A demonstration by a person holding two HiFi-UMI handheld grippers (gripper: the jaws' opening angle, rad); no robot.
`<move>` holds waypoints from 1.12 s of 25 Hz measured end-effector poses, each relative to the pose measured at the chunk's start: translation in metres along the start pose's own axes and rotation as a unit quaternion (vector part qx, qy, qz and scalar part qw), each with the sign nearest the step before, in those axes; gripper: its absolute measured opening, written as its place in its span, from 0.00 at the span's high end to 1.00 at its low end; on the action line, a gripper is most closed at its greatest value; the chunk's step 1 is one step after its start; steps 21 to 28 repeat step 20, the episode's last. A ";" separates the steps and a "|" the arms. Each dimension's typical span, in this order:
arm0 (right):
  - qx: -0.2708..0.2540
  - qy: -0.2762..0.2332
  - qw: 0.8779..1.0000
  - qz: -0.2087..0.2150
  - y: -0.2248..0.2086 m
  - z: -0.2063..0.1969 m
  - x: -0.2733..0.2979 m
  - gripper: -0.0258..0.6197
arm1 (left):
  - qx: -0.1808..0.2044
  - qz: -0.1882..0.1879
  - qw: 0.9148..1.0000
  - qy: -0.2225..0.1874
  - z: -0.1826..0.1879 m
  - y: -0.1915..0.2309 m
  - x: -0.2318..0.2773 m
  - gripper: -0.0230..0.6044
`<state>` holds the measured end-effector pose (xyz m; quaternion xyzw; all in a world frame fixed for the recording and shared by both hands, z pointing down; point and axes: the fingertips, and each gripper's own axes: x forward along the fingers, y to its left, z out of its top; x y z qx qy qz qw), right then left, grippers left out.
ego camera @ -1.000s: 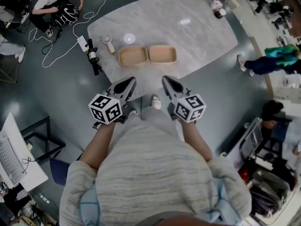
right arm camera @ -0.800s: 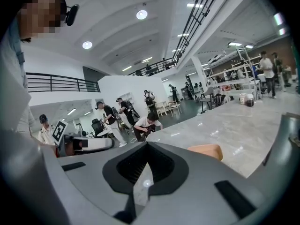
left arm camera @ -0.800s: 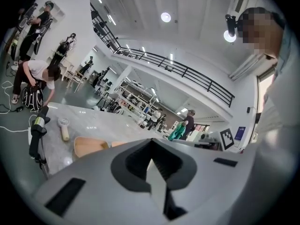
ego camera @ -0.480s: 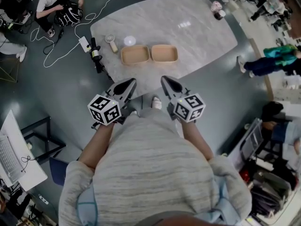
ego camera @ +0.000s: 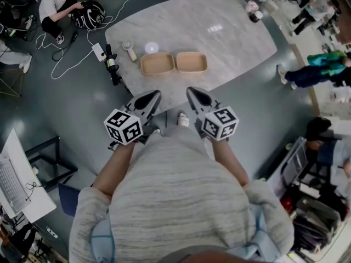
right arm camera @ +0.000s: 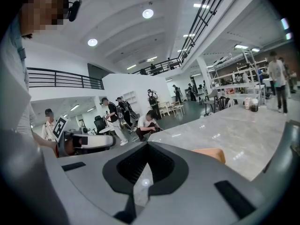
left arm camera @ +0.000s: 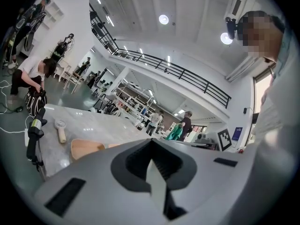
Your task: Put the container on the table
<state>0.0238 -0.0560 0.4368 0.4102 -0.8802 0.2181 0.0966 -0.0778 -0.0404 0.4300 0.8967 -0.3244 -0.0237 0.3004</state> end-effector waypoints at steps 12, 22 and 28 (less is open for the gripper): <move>0.004 -0.005 1.000 -0.002 -0.009 0.000 -0.004 0.96 | -0.010 -0.004 1.000 0.000 -0.003 -0.002 0.009 0.96; 0.002 -0.001 1.000 0.000 -0.008 0.004 -0.004 0.96 | -0.015 -0.004 1.000 -0.006 0.002 -0.001 0.010 0.96; 0.002 -0.001 1.000 0.000 -0.008 0.004 -0.004 0.96 | -0.015 -0.004 1.000 -0.006 0.002 -0.001 0.010 0.96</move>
